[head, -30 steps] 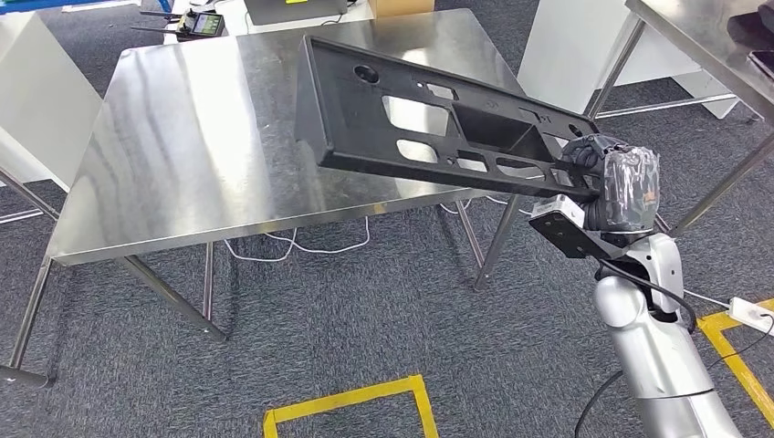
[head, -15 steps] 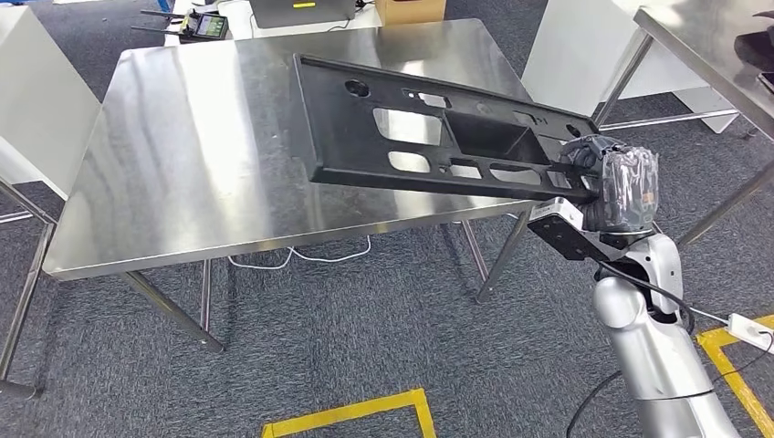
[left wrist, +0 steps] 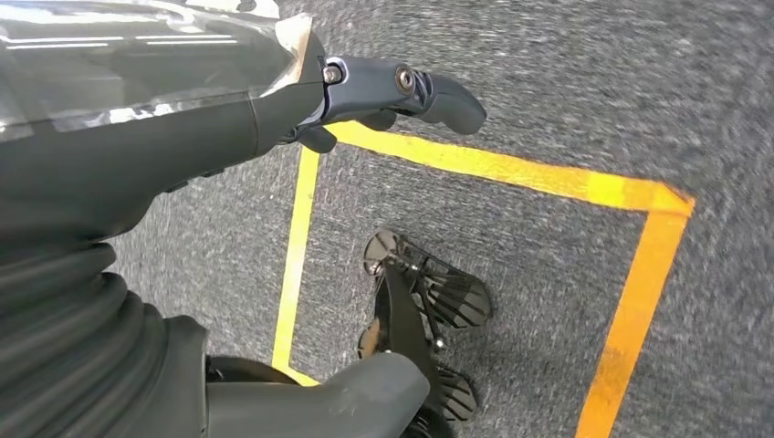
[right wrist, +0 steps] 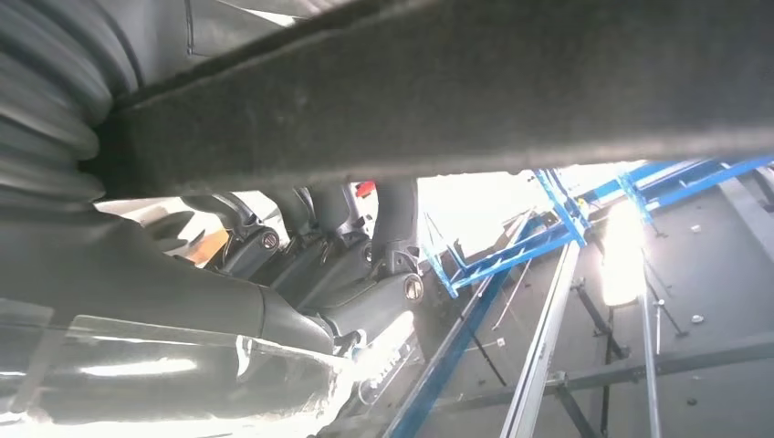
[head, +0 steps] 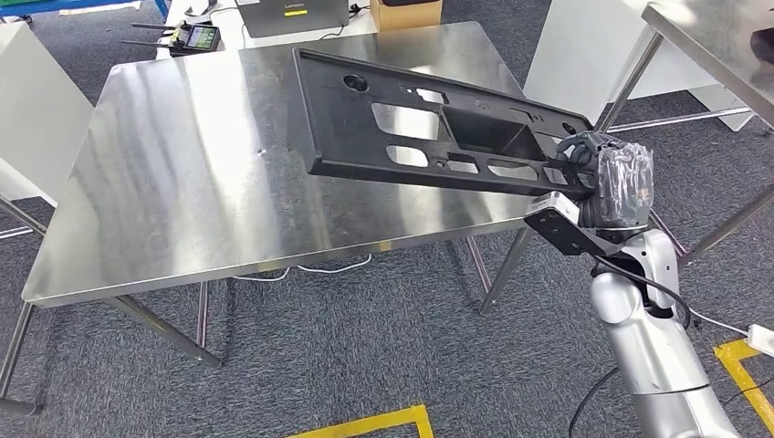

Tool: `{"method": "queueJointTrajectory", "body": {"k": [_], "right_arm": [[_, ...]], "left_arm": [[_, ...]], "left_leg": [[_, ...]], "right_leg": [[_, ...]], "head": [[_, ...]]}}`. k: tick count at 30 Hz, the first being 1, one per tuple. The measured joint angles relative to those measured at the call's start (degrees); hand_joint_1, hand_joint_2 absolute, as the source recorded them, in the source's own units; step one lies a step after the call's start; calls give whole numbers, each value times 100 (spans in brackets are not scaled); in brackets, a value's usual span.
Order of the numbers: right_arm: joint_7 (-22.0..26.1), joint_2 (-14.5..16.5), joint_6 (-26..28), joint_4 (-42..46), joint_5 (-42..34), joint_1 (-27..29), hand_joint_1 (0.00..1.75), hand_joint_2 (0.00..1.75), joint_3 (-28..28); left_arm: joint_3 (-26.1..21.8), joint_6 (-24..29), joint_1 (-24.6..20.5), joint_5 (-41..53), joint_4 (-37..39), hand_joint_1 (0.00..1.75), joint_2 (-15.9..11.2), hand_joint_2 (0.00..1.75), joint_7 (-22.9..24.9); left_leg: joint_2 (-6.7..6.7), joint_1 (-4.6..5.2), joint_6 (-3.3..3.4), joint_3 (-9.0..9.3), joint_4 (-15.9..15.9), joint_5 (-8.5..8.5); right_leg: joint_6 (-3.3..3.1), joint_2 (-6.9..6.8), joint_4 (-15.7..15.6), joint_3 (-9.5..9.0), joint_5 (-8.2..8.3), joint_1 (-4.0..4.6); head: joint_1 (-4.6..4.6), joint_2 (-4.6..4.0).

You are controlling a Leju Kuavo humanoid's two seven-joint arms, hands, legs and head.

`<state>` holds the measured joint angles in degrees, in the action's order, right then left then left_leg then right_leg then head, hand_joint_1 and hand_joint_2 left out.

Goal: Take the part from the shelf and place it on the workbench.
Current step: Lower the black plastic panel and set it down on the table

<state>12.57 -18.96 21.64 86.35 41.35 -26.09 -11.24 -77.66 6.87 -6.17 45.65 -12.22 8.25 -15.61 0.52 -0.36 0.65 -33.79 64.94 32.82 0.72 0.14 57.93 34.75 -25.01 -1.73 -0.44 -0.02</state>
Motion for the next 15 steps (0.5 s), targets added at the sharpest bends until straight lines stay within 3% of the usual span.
{"method": "queueJointTrajectory", "body": {"k": [2,3,4,6,8,12,15], "right_arm": [[3,16,0,-11,0,0,175,175,-7],[4,21,0,-19,0,7,175,175,-8],[4,25,0,-24,1,15,175,175,-9],[4,27,0,-28,1,23,175,175,-10],[4,29,0,-31,1,14,175,175,-10],[4,32,3,-40,14,25,175,175,-12],[4,46,13,-43,37,35,175,175,-15]], "left_arm": [[0,31,9,-3,1,0,0,175,0],[0,60,14,-5,1,0,-1,175,1],[0,87,17,-9,1,0,-1,175,3],[-1,137,18,-13,0,0,-2,175,11],[-1,159,11,-11,0,0,-3,175,22],[0,167,9,-7,1,0,-1,175,35],[0,168,9,-6,0,0,-2,175,33]], "left_leg": [[-7,-20,-34,-491,729,201],[-8,-24,-32,-657,889,164],[-8,-25,-19,-730,853,10],[-8,-19,45,-562,188,-545],[-9,13,116,-323,-442,-870],[-2,70,108,-246,-635,-874],[10,121,128,-255,-633,-863]], "right_leg": [[-46,-4,1,-61,-53,13],[-52,-2,1,-100,-83,18],[-52,3,1,-149,-119,22],[-32,15,-4,-263,-199,26],[10,27,-9,-331,-263,60],[28,20,3,-321,-307,145],[46,4,-21,-333,-309,132]], "head": [[-6,0],[-7,0],[-7,0],[-7,0],[-2,0],[6,0],[3,0]]}}
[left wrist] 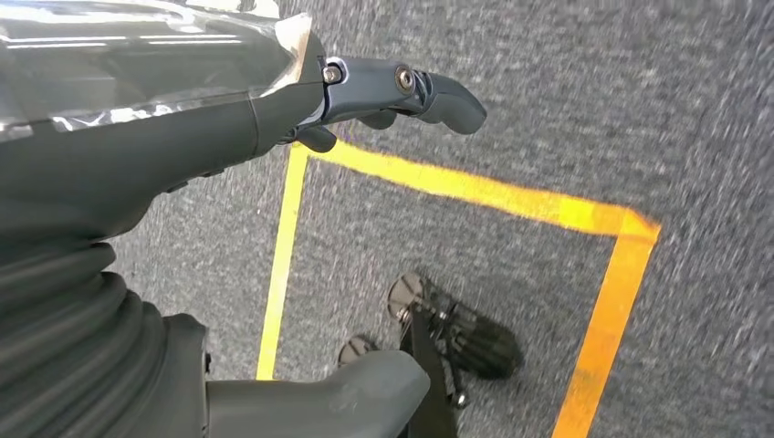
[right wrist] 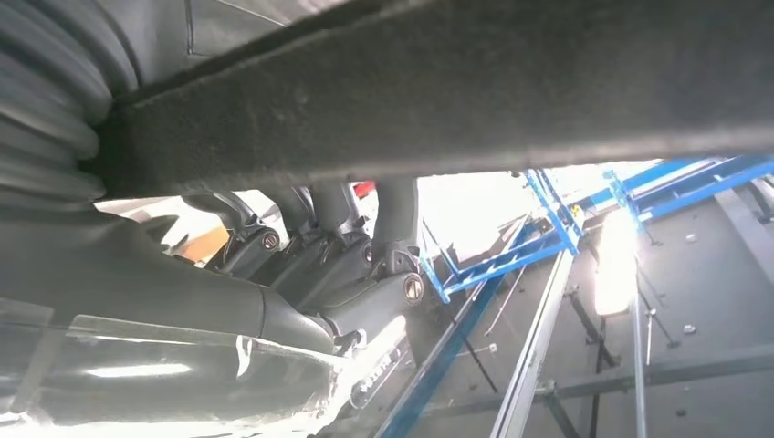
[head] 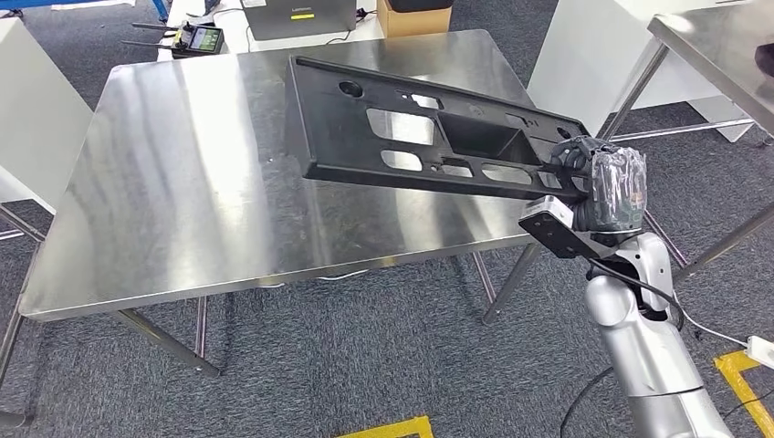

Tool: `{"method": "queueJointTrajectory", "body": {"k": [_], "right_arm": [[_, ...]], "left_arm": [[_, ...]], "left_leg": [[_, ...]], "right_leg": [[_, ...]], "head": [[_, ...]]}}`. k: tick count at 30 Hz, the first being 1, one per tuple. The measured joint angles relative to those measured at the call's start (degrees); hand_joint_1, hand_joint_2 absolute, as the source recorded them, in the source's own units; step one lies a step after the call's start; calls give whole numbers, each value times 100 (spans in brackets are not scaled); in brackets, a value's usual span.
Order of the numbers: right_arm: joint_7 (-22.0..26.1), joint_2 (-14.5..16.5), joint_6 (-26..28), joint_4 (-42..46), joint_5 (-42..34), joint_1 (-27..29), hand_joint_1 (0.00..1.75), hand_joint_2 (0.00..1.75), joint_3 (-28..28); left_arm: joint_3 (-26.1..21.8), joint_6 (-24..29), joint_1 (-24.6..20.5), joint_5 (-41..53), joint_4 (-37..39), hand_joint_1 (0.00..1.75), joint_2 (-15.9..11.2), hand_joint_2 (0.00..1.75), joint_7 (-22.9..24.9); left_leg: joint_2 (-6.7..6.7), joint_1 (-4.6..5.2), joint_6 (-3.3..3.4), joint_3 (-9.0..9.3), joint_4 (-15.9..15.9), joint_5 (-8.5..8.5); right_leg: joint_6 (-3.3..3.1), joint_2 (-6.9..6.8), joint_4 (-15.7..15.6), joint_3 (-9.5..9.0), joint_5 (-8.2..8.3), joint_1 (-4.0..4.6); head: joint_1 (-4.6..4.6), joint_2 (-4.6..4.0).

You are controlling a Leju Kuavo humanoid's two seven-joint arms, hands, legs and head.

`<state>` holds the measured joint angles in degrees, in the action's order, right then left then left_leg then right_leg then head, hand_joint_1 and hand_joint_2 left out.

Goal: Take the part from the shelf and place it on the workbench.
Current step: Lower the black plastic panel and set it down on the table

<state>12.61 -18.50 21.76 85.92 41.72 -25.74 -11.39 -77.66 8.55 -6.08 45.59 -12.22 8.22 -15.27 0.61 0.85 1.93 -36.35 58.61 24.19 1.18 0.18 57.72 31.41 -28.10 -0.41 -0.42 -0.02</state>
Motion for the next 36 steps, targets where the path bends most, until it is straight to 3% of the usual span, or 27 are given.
{"method": "queueJointTrajectory", "body": {"k": [9,21,26,28,31,32,33,34,36], "right_arm": [[-10,44,24,2,75,13,175,175,1],[-105,79,30,-37,605,32,175,175,13],[-104,76,17,-109,604,-67,175,175,12],[-98,66,14,-138,588,-122,175,175,11],[-87,41,11,-207,560,-182,175,175,9],[-85,36,10,-229,556,-184,175,175,8],[-84,33,9,-249,555,-181,175,175,7],[-83,30,9,-266,556,-180,175,175,7],[-78,22,8,-287,556,-186,175,175,7]], "left_arm": [[0,-3,-1,10,2,0,1,175,-1],[0,-3,0,16,2,0,2,175,-1],[0,15,-1,10,2,0,-1,175,1],[0,30,-4,9,2,0,2,175,4],[0,49,-6,9,2,0,3,175,10],[0,51,-5,9,2,0,3,175,12],[0,52,-4,9,2,0,3,175,13],[0,52,-3,9,2,0,3,175,14],[0,52,-3,9,2,0,5,175,15]], "left_leg": [[1,16,71,0,-1,1],[1,50,114,3,12,12],[9,61,210,27,-22,17],[20,21,271,97,-110,-18],[60,-3,310,145,-152,-29],[86,-2,311,147,-149,-26],[120,-2,307,150,-145,-22],[159,-4,299,156,-139,-17],[241,-16,262,165,-105,7]], "right_leg": [[54,-1,-64,-32,21,-15],[114,-1,-73,-32,36,-71],[195,-9,-86,-39,21,-94],[191,-17,126,42,-99,-82],[127,-18,1212,586,-535,-76],[138,-17,1513,763,-617,-76],[171,-17,1609,843,-602,-78],[222,-15,1457,798,-486,-82],[319,39,655,452,-113,-113]], "head": [[2,0],[0,0],[-3,0],[1,0],[16,0],[15,0],[16,0],[18,0],[21,0]]}}
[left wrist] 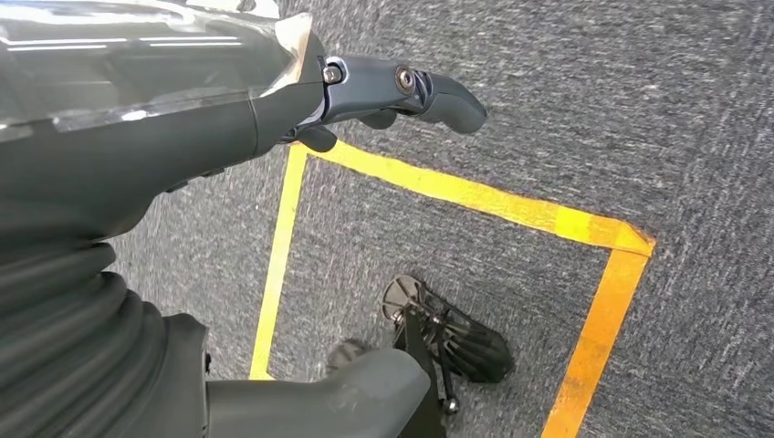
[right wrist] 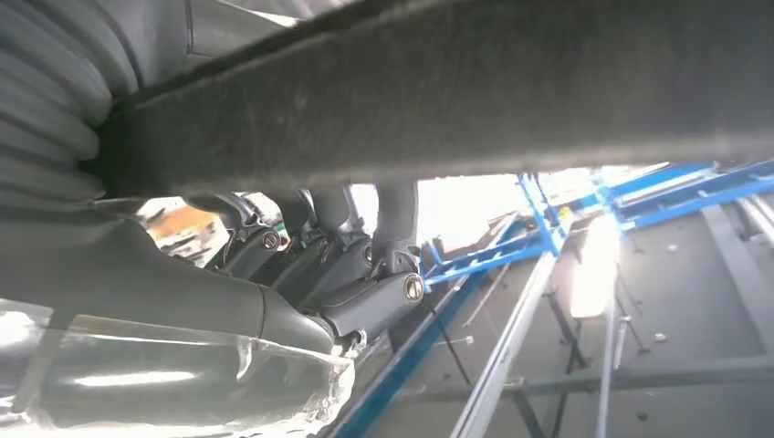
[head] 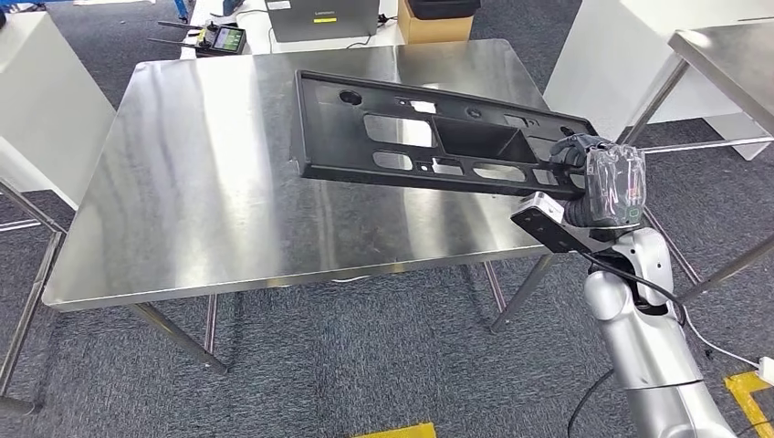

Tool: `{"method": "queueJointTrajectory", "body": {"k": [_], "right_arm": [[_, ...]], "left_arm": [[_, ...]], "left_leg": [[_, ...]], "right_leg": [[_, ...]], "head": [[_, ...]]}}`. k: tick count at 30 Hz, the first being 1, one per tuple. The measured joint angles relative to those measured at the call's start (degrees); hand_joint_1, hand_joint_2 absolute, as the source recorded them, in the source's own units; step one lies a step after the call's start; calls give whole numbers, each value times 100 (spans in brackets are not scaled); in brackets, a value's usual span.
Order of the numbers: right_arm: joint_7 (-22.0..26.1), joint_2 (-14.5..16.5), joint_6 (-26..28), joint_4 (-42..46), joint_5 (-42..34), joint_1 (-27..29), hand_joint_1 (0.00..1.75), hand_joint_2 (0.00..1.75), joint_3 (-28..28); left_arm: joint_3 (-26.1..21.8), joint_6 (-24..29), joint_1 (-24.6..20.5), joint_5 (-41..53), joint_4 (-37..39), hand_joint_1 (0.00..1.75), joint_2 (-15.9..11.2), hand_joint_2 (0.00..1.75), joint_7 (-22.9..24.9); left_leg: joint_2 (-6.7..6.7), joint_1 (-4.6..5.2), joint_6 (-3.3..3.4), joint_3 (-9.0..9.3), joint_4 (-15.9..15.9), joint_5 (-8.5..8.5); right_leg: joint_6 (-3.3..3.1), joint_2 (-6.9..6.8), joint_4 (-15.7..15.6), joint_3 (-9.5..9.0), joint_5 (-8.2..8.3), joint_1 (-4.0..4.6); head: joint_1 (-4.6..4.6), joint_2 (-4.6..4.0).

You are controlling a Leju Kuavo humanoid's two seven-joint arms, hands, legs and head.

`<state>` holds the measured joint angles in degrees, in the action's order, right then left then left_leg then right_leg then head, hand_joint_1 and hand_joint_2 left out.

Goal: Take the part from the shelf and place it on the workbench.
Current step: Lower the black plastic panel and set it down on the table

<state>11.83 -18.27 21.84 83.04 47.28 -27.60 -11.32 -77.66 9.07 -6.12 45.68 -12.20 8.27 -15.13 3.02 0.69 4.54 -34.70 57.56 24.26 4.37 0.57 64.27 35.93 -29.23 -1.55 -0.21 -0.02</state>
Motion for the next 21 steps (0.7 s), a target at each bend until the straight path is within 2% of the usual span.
{"method": "queueJointTrajectory", "body": {"k": [1,2,4,6,8,10,11,12,13,14,15,17,18,20,21], "right_arm": [[5,-2,-1,-7,0,-5,175,175,-1],[10,-3,-2,-12,-1,-10,175,175,-2],[18,0,-3,-23,-2,-18,175,175,-4],[25,3,-3,-32,-7,-29,175,175,-6],[29,3,-2,-35,-19,-36,175,175,-7],[30,-2,1,-35,-40,-26,175,175,-7],[30,-4,2,-35,-49,-17,175,175,-7],[30,-5,3,-36,-56,-5,175,175,-7],[30,-7,4,-36,-60,6,175,175,-7],[30,-7,6,-35,-63,14,175,175,-8],[30,-9,7,-35,-65,17,175,175,-8],[29,-19,10,-34,-72,17,175,175,-7],[29,-25,13,-34,-76,18,175,175,-7],[28,-32,20,-33,-81,25,175,175,-8],[25,-32,25,-28,-77,32,175,175,-8]], "left_arm": [[0,1,0,0,0,0,1,175,1],[0,1,0,0,0,0,1,175,1],[0,2,9,0,0,0,1,175,2],[0,3,21,0,0,0,-5,175,2],[0,5,17,0,1,0,-9,175,2],[0,7,11,0,2,0,-7,175,3],[0,7,12,1,2,0,-7,175,8],[0,7,16,1,2,0,-6,175,13],[0,7,19,1,2,0,-6,175,18],[0,8,20,1,2,0,-7,175,22],[0,8,19,1,2,0,-9,175,24],[0,9,6,2,2,0,-13,175,25],[0,10,0,3,2,0,-13,175,26],[0,13,-2,4,2,0,-13,175,28],[0,16,2,4,2,0,-12,175,29]], "left_leg": [[41,4,-32,-7,26,18],[77,9,-65,-20,47,30],[129,17,-127,-49,63,33],[89,4,-182,-81,121,73],[-78,-20,-261,-281,560,338],[-217,-58,-333,-667,1337,704],[-240,-77,-355,-831,1640,795],[-254,-96,-371,-925,1787,793],[-271,-110,-379,-911,1715,683],[-301,-119,-373,-781,1423,492],[-383,-120,-352,-569,993,271],[-558,-75,-301,-220,292,36],[-605,-50,-277,-149,137,16],[-525,-20,-228,-148,93,38],[-475,-26,-193,-123,58,22]], "right_leg": [[-4,29,-355,-167,141,-3],[-37,52,-577,-275,223,-1],[-158,28,-654,-325,258,30],[-246,-28,-662,-334,275,7],[-325,-91,-676,-350,276,-20],[-368,-156,-674,-355,262,-10],[-374,-189,-673,-357,257,-8],[-379,-225,-672,-361,251,-7],[-385,-262,-672,-371,244,-7],[-386,-298,-672,-386,233,-7],[-378,-332,-673,-407,217,-5],[-337,-398,-669,-434,181,37],[-311,-434,-669,-439,164,59],[-254,-527,-692,-461,146,92],[-224,-530,-679,-464,120,95]], "head": [[2,0],[2,0],[-5,0],[-13,0],[-47,0],[-80,0],[-81,0],[-82,0],[-84,0],[-84,0],[-85,0],[-79,0],[-75,0],[-68,1],[-66,1]]}}
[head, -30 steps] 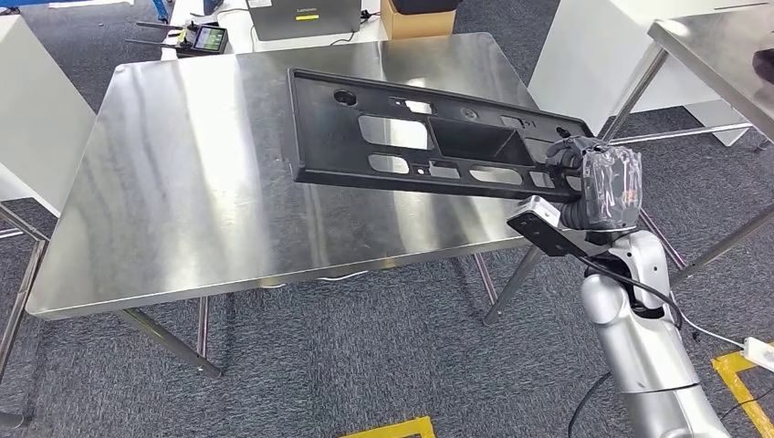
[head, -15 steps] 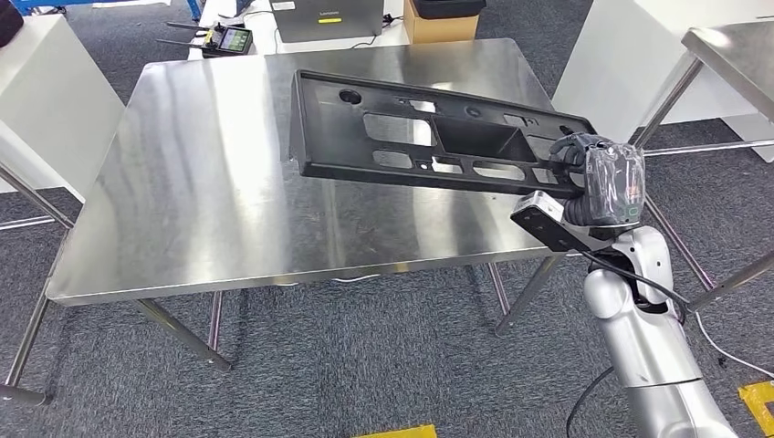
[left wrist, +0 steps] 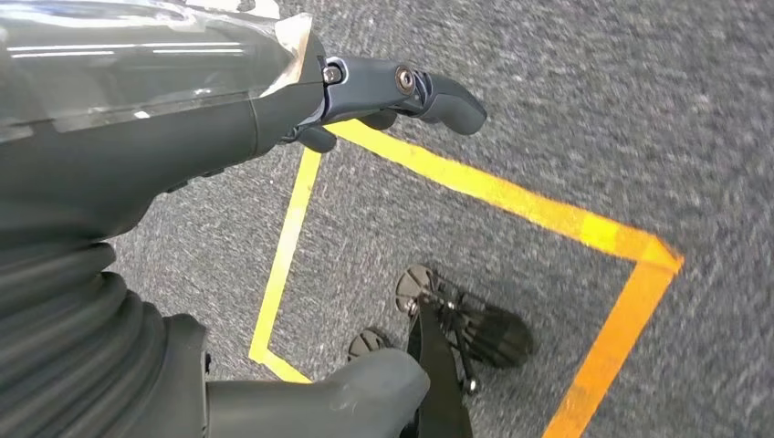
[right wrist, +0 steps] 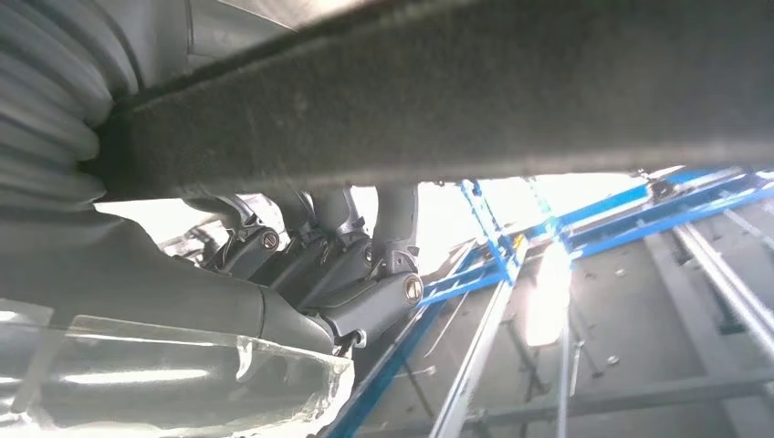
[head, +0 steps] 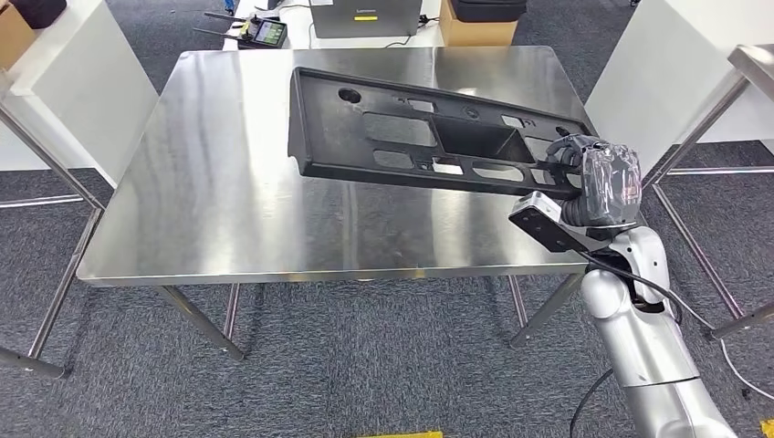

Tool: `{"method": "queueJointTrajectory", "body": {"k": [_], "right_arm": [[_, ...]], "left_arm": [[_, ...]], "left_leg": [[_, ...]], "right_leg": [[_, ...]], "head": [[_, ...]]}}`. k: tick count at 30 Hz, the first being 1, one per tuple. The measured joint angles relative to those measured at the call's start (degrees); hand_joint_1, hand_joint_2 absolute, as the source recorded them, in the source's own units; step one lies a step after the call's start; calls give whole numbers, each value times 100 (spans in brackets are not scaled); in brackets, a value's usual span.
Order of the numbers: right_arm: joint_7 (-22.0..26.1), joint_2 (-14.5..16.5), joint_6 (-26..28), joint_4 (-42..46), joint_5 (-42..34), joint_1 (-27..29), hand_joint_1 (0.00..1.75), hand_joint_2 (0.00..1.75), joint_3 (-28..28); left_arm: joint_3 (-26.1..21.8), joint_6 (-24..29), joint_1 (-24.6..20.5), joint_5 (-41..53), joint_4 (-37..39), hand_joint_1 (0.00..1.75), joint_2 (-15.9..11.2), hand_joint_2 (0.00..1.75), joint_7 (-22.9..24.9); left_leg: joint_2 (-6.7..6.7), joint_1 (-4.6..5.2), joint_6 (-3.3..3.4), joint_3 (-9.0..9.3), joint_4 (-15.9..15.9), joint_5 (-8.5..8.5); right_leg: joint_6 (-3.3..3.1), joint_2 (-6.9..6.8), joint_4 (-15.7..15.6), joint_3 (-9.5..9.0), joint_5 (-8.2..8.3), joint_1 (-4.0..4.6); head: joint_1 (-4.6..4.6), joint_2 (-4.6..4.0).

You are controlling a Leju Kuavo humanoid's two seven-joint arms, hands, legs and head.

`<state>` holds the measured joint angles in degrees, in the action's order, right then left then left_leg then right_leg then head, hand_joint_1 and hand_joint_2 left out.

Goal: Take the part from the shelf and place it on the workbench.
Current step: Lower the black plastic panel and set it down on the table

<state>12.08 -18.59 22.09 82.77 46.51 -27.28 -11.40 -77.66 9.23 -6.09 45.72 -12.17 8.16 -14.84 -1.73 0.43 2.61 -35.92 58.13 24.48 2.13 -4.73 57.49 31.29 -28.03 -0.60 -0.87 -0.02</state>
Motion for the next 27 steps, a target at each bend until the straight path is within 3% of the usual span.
{"method": "queueJointTrajectory", "body": {"k": [2,5,6,7,8,10,12,14,16,23,27], "right_arm": [[-13,-4,17,11,18,11,175,175,1],[-56,-15,41,15,56,63,175,175,3],[-75,-15,41,14,80,86,175,175,2],[-92,-15,42,10,107,100,175,175,3],[-107,-14,43,4,127,108,175,175,4],[-138,-13,44,-14,136,100,175,175,10],[-218,-7,51,-37,217,84,175,175,13],[-454,-11,124,-88,660,68,175,175,14],[-779,-41,247,-215,1373,34,175,175,16],[-1092,-148,852,-1379,2241,-266,175,175,196],[-1112,-191,890,-1703,2288,-354,175,175,257]], "left_arm": [[0,17,-2,1,0,0,3,175,3],[0,33,-13,2,0,0,3,175,7],[0,35,-11,2,0,0,4,175,8],[0,38,-8,2,0,0,6,175,10],[0,41,-5,2,0,0,7,175,11],[0,57,-4,3,0,0,10,175,13],[0,87,-5,5,0,0,10,175,13],[0,127,2,31,0,0,7,175,19],[1,190,9,87,0,0,7,175,64],[10,217,22,172,0,0,7,175,109],[13,212,22,177,0,0,8,175,102]], "left_leg": [[102,-23,81,67,-83,-42],[242,-35,140,101,-112,-49],[289,-34,143,105,-109,-45],[332,-33,142,108,-105,-41],[375,-35,133,116,-98,-34],[437,-37,92,129,-67,-1],[475,-14,49,119,-21,46],[486,8,91,101,3,60],[482,6,145,106,-7,51],[459,-9,129,127,-41,44],[457,-10,68,129,-46,45]], "right_leg": [[4,155,275,103,-165,2],[-57,419,1361,672,-583,-16],[-34,438,1594,825,-624,-16],[9,445,1624,883,-577,-16],[68,449,1416,822,-434,-20],[163,454,609,492,-54,-43],[133,467,66,249,171,-58],[62,475,-7,210,209,-53],[50,480,-5,209,215,-43],[37,489,-1,209,211,-12],[28,489,3,209,208,-7]], "head": [[6,0],[31,-1],[34,-1],[34,-1],[34,-1],[36,-1],[36,-1],[28,-1],[22,0],[24,-1],[26,-1]]}}
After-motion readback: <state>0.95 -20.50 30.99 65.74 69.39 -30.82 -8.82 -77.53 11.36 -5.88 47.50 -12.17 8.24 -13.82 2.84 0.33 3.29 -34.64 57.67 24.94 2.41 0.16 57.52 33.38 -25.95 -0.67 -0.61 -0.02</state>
